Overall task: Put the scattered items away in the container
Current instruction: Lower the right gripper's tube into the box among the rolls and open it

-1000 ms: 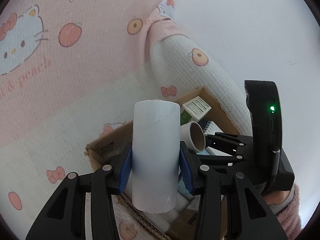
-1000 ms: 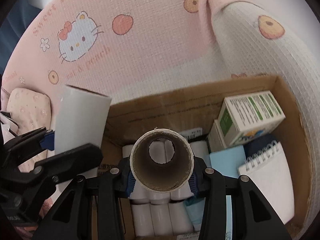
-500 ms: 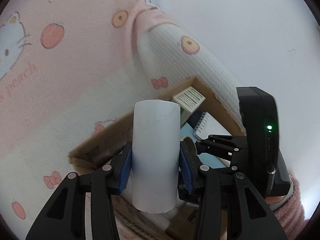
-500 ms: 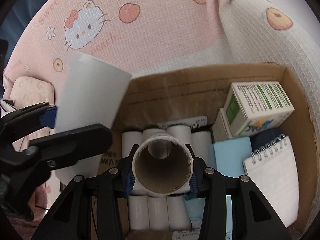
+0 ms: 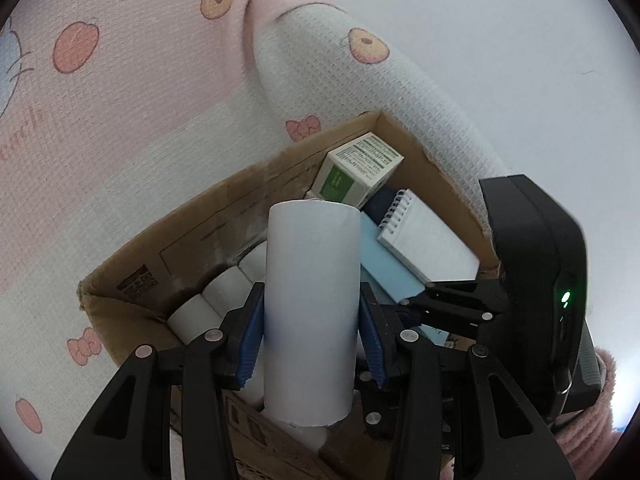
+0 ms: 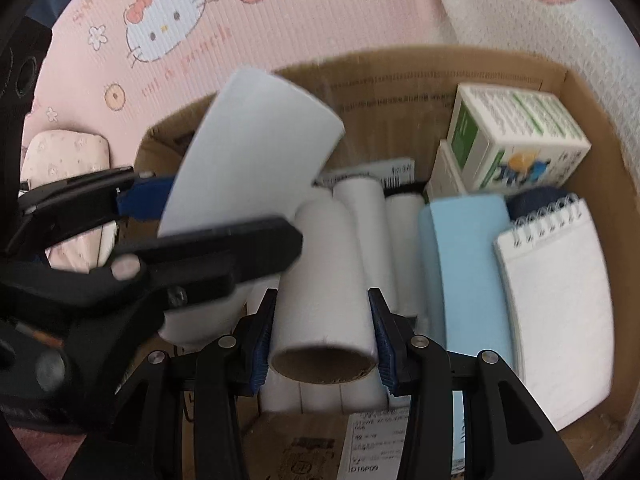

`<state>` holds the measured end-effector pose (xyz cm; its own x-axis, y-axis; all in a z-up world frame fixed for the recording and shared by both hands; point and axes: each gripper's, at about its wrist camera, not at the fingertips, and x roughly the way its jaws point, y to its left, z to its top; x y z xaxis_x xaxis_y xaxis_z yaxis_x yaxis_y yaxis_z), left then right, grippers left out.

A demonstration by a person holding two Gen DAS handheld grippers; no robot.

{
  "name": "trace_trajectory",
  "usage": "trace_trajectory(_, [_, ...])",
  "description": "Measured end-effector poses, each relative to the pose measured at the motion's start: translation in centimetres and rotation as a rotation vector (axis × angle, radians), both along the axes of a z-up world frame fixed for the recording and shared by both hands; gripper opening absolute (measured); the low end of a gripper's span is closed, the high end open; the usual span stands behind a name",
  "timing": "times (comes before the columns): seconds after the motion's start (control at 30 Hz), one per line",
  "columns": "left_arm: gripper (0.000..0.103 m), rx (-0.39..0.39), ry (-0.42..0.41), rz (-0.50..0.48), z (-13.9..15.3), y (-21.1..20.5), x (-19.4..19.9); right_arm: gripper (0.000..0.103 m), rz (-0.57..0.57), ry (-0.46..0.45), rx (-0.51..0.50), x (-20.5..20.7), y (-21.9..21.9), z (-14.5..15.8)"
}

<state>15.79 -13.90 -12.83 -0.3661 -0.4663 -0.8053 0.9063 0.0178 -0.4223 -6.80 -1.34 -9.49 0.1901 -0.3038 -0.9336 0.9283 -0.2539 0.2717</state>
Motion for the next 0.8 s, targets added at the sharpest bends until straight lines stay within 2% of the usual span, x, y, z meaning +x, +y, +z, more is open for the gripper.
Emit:
trace_trajectory(0.17, [0.048, 0.015, -0.014, 0.022, -0.1, -0.2, 1.0, 0.04, 0.03, 0.026, 0.026, 0.6, -0.3, -0.7])
trace_trajectory(0.4, [0.048, 0.033, -0.031, 0.061, -0.4, -0.2, 2.3, 0.041, 0.024, 0.043, 0.036, 0.5, -2.8, -1.1])
trace_trajectory(0.6, [0.048, 0.04, -0.016, 0.079, -0.3, -0.1, 3.3, 0.041, 0.018, 0.092, 0.076, 0.6, -4.3, -2.3])
trace_trajectory(0.8, [0.048, 0.117, 0.0, 0.122, -0.5, -0.7, 3.2, 0.041, 0.013, 0.063, 0.086, 0.3, -4.1, -2.6])
